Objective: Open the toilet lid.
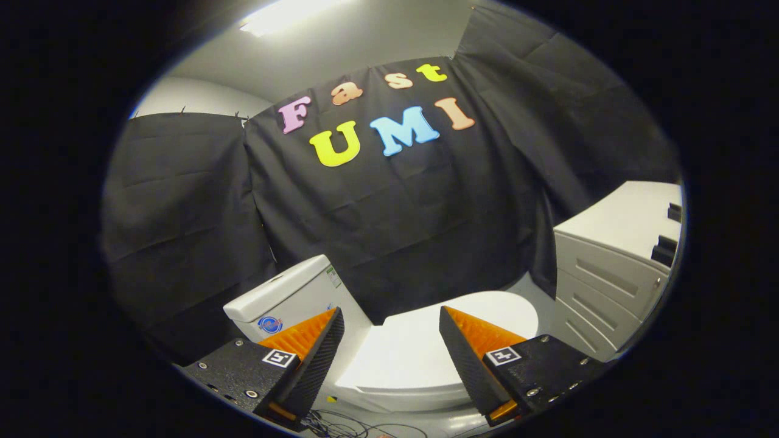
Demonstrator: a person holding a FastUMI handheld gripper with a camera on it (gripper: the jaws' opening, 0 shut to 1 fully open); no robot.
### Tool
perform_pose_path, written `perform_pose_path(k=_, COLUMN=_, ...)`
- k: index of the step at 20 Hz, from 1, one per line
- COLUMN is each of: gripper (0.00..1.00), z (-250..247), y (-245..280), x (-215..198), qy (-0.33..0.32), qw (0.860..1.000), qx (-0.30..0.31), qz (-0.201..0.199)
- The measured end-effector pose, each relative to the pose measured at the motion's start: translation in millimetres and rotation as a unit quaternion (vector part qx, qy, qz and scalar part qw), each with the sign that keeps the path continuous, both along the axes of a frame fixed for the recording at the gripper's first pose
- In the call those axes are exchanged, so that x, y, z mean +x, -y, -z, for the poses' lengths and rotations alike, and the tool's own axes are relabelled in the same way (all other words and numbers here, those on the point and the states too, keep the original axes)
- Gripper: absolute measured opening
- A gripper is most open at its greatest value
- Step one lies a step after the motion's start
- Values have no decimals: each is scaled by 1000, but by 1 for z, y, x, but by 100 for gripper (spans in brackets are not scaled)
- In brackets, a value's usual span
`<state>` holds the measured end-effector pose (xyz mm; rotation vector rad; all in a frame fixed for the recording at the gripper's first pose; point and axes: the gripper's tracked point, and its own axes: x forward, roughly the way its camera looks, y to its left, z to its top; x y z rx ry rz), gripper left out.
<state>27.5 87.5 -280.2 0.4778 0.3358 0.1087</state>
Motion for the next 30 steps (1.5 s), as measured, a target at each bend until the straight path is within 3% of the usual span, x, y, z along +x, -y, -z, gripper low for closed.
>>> perform_pose_path(k=6, gripper=97, z=60, y=-12, x=-28, qy=-74, qw=995, qx=71, qz=-12)
perform_pose_path(k=20, gripper=97, z=179, y=59, x=-47, qy=-195, qw=970, qx=121, qz=76)
perform_pose_path(k=25, gripper=97, z=223, y=77, x=-54, qy=-237, qw=961, qx=114, qz=82)
perform_pose_path(k=30, gripper=97, z=253, y=88, x=-54, qy=-251, qw=950, qx=158, qz=99)
